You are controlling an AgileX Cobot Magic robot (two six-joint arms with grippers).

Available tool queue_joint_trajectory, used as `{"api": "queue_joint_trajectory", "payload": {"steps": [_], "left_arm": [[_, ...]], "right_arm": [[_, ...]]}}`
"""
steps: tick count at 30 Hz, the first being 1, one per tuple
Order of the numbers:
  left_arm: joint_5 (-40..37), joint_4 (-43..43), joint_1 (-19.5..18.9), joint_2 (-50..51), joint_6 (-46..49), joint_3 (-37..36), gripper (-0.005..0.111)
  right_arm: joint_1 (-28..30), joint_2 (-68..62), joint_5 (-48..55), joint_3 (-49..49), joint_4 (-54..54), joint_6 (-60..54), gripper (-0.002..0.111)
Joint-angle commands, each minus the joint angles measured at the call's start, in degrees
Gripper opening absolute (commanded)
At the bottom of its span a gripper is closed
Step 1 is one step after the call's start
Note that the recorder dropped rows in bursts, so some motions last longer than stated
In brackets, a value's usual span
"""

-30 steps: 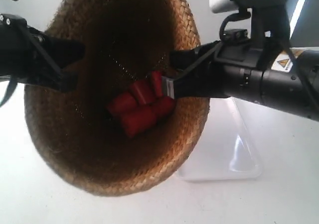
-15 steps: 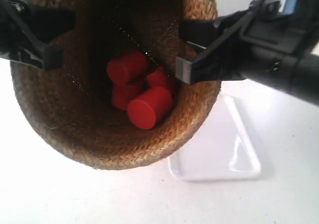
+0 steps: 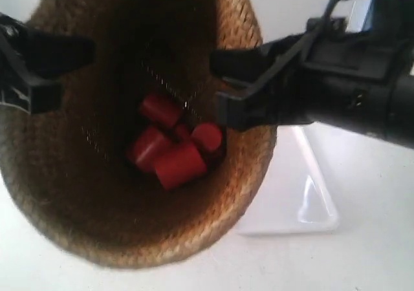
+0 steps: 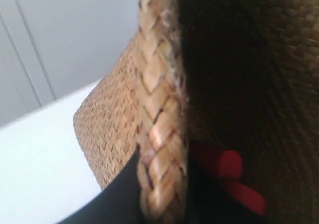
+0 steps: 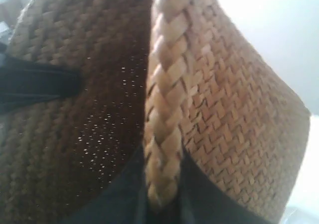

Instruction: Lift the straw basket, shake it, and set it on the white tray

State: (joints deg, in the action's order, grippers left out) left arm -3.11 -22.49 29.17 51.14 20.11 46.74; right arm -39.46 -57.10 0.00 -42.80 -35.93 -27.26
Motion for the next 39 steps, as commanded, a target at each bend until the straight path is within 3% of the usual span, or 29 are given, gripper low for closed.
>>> {"api": "queue_joint_trajectory", "payload": {"steps": [1, 4, 6, 8, 10, 12, 17, 19, 22, 23, 26, 29, 32, 35, 39], "left_arm": [[7.8, -1.23, -1.18, 4.92, 0.42, -3.14, 0.0], [-4.42, -0.95, -0.21, 1.35, -3.45, 2.2, 0.0], [-7.39, -0.24, 0.59, -1.5, -1.6, 3.38, 0.0], [-2.64, 1.3, 0.58, -2.27, 1.03, 1.56, 0.0], [7.58, 1.57, 0.58, 1.18, 1.18, -2.93, 0.0], [9.91, 1.57, 0.29, 4.69, 1.18, -5.09, 0.0], [-6.26, 1.07, 0.25, -1.79, -2.2, 0.16, 0.0], [-2.46, 1.69, 0.25, -4.29, -0.16, -0.57, 0.0], [9.99, 2.15, -1.53, -0.72, 1.53, -5.6, 0.0], [10.69, 2.02, -2.38, 0.69, 1.3, -6.23, 0.0], [1.96, 1.35, -3.34, -0.21, -2.92, -2.47, 0.0], [-6.63, 1.35, -2.17, -5.43, -1.94, 2.64, 0.0], [-0.48, 2.82, -2.73, -5.37, 1.14, 0.26, 0.0], [2.16, 2.59, -4.24, 0.95, -1.69, -3.3, 0.0], [-12.98, 2.02, -4.47, -1.08, -3.6, 2.97, 0.0]], "right_arm": [[1.44, -5.56, -13.27, 3.56, 1.1, -7.51, 0.0], [1.34, -1.41, 0.0, -2.14, -0.5, -2.79, 0.0], [0.1, 1.65, 5.61, -4.33, -0.5, -2.65, 0.0], [0.03, 1.35, 1.33, -2.55, 1.44, -3.94, 0.0], [1.3, -2.16, -7.11, 1.31, 1.72, -4.55, 0.0], [3.03, -6.63, -10.18, 3.13, 0.38, -4.19, 0.0], [2.22, -1.26, 14.14, -4.13, -5.13, 1.94, 0.0], [0.93, 0.73, 11.02, -4.18, -4.13, -0.03, 0.0], [1.7, -2.27, -5.34, 0.16, -2.07, -0.93, 0.0], [2.92, -4.73, -8.87, 1.17, -2.3, -0.93, 0.0], [4.91, -6.37, 2.58, -2.35, -4.96, 2.17, 0.0], [2.81, -1.05, 11.06, -6.11, -4.96, 1.48, 0.0], [1.17, 0.02, 0.69, -4.19, -2.21, 0.82, 0.0], [3.99, -6.35, -8.79, -0.86, -2.81, 0.44, 0.0], [5.62, -6.52, 12.61, -6.59, -3.47, 2.5, 0.0]]}}
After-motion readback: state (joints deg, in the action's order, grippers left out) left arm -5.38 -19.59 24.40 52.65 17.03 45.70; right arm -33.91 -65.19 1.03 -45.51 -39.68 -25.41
